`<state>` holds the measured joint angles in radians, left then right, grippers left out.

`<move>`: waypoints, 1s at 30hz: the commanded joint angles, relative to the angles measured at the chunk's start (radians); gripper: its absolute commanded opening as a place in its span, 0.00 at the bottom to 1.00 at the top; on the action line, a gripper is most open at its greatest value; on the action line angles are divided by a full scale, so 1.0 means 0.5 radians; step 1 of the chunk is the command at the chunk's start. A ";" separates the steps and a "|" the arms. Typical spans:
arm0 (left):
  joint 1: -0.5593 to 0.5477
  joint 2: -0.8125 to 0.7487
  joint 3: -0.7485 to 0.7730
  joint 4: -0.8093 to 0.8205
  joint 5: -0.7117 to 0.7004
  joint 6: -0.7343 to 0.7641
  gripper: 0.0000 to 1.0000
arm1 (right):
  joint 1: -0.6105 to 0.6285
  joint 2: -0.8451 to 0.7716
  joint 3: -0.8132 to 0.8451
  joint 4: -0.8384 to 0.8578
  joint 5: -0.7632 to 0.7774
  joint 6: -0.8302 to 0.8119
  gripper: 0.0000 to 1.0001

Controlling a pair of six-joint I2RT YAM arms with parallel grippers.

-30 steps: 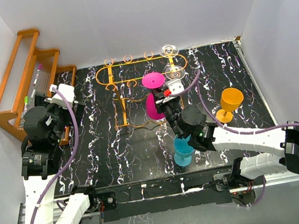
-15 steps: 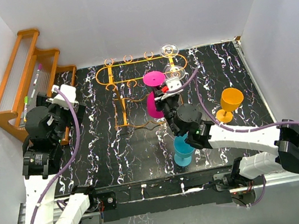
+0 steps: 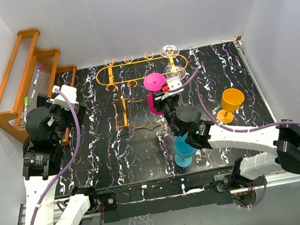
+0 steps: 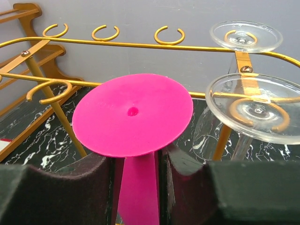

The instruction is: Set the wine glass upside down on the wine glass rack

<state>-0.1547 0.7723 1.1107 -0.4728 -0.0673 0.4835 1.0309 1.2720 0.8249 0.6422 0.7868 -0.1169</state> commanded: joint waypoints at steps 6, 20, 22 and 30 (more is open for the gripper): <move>-0.010 -0.003 0.167 -0.202 0.045 -0.029 0.97 | -0.009 -0.172 0.060 -0.181 -0.110 0.238 0.45; -0.015 0.248 0.637 -1.047 0.438 0.061 0.97 | 0.018 -0.643 -0.032 -0.604 -0.443 0.470 0.98; -0.017 0.315 0.702 -1.192 0.531 0.105 0.97 | 0.018 -0.720 -0.011 -0.691 -0.431 0.465 0.99; -0.016 0.553 0.939 -1.715 0.974 0.291 0.97 | 0.016 -0.815 0.218 -1.197 -0.179 0.161 0.98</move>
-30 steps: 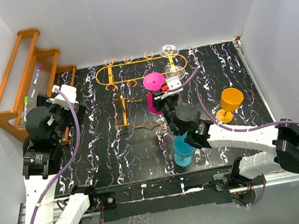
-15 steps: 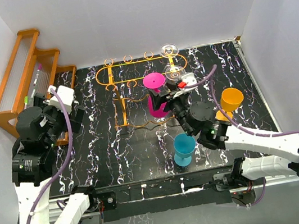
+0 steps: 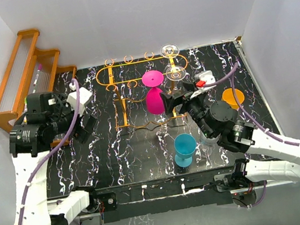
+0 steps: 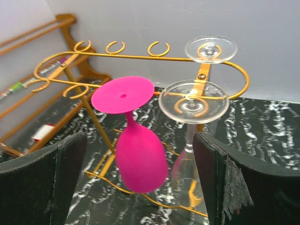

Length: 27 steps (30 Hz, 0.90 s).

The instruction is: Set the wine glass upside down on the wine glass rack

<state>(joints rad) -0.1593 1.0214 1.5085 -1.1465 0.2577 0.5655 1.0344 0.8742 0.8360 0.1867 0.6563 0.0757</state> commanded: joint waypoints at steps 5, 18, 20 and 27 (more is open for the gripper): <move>-0.007 0.178 0.252 -0.564 0.492 0.183 0.97 | 0.004 0.123 0.503 -0.732 0.096 -0.352 0.98; -0.524 0.437 0.409 -0.560 0.554 -0.208 0.95 | -0.878 0.107 0.590 -0.807 -0.765 0.354 0.98; -0.671 0.495 0.427 -0.560 0.663 -0.271 0.93 | -0.936 0.059 0.551 -0.772 -0.781 0.406 0.98; -0.940 0.679 0.621 -0.474 0.695 -0.356 0.91 | -0.973 -0.155 0.411 -0.723 -0.492 0.584 0.98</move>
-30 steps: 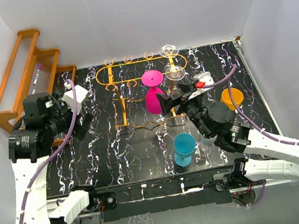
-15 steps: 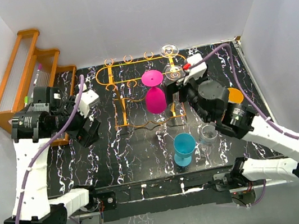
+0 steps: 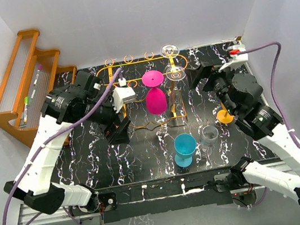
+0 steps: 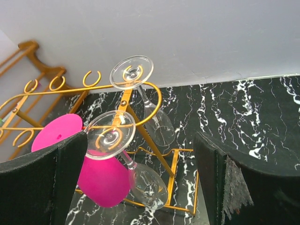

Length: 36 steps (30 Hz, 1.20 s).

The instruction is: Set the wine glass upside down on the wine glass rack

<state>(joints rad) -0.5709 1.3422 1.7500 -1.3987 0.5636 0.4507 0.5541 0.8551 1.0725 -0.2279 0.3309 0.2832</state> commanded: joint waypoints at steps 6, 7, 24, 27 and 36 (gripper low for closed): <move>-0.445 0.220 0.253 0.102 -0.064 -0.215 0.82 | -0.015 -0.362 -0.171 0.010 0.683 0.513 0.99; -0.486 0.243 0.263 0.132 -0.083 -0.240 0.81 | -0.013 -0.371 -0.172 -0.022 0.710 0.545 0.98; -0.850 0.520 0.233 0.739 -0.582 -0.516 0.65 | -0.535 0.157 0.058 -0.295 0.243 0.637 0.97; -0.863 0.456 0.077 0.866 -0.566 -0.552 0.65 | -0.910 0.159 -0.004 -0.188 -0.243 0.692 0.97; -0.890 0.477 -0.139 1.038 -0.344 -0.677 0.64 | -1.061 -0.029 -0.081 -0.270 -0.565 0.687 0.94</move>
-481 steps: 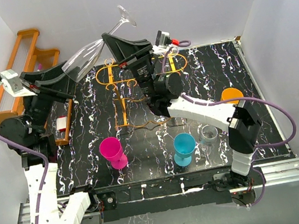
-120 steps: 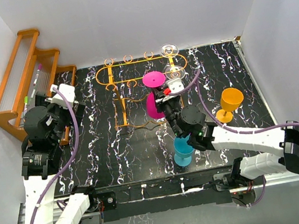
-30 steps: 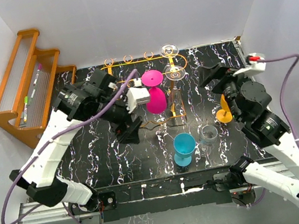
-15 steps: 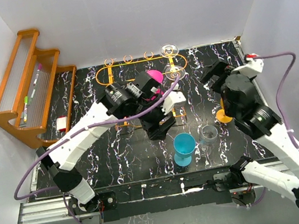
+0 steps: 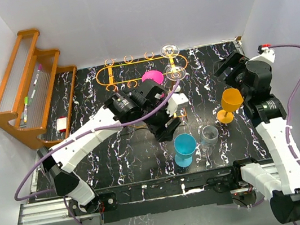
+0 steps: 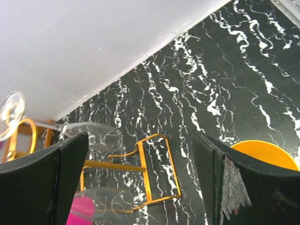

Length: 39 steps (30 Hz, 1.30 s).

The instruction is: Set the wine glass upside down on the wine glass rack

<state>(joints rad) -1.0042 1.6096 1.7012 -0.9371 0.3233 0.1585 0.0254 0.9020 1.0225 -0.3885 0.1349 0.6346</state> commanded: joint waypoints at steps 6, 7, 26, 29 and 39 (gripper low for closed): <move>-0.070 0.007 -0.125 0.243 0.110 -0.138 0.60 | -0.004 -0.265 0.012 -0.073 -0.100 -0.085 0.94; -0.077 0.020 -0.138 0.270 0.085 -0.144 0.59 | -0.004 -0.288 -0.001 -0.077 -0.086 -0.091 0.94; -0.099 0.514 0.463 0.453 0.224 -0.366 0.61 | -0.003 -0.448 0.128 -0.162 0.367 -0.131 0.94; -0.108 0.566 0.506 0.451 0.230 -0.376 0.61 | -0.003 -0.448 0.204 -0.265 0.527 -0.141 0.94; -0.196 0.710 0.582 0.445 0.112 -0.356 0.61 | -0.003 -0.507 0.294 -0.298 0.635 -0.110 0.94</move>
<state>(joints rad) -1.0779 1.9610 1.9366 -0.7067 0.3996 -0.0151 0.0250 0.6563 1.1149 -0.5446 0.3923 0.5777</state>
